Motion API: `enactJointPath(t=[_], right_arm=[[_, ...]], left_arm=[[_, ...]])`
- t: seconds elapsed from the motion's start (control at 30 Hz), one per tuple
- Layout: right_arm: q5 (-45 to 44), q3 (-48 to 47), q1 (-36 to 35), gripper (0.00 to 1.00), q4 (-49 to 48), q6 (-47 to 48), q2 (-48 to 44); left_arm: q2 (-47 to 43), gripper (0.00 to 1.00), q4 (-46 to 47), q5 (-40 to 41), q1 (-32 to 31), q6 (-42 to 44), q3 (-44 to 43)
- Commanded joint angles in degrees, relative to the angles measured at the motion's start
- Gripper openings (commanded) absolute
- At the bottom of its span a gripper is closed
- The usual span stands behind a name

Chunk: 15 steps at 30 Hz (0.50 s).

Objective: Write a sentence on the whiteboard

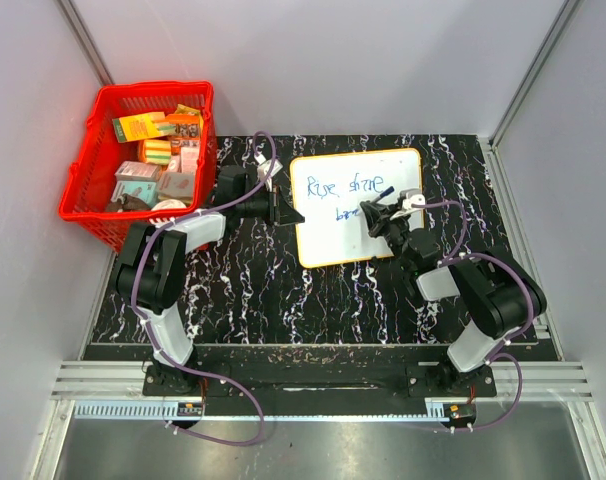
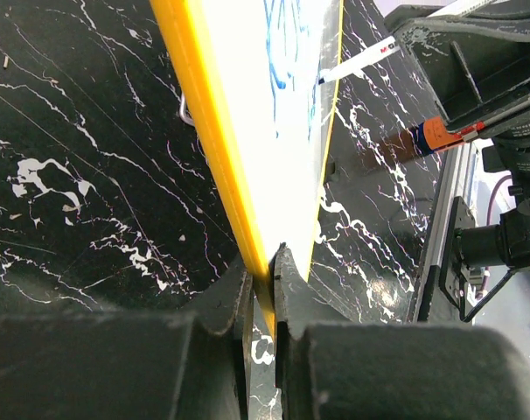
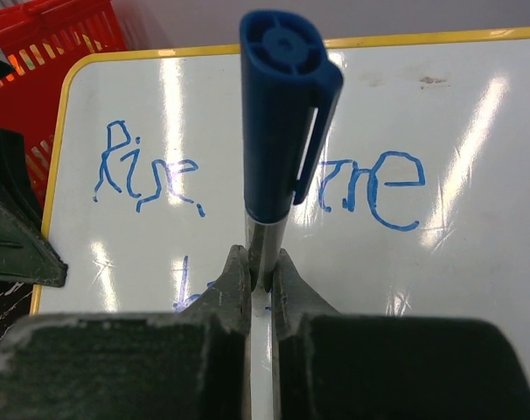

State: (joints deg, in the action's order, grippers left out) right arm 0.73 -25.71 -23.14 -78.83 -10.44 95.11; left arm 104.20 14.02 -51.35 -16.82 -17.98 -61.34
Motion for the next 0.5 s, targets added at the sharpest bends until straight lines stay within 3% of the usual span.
enactJointPath(t=[0.0, 0.33, 0.47], right_arm=[[0.59, 1.98, -0.24, 0.0, -10.47, -0.2, 2.09], [-9.77, 2.78, -0.24, 0.0, -10.47, 0.85, -0.54], [-7.51, 1.55, -0.24, 0.0, -10.47, 1.64, -1.77]], left_arm=[[0.21, 0.0, 1.01, 5.47, 0.38, 9.36, 0.17], [0.12, 0.0, 0.75, 5.65, 0.3, 9.72, 0.17], [0.12, 0.0, 0.57, 5.65, 0.3, 9.89, 0.08]])
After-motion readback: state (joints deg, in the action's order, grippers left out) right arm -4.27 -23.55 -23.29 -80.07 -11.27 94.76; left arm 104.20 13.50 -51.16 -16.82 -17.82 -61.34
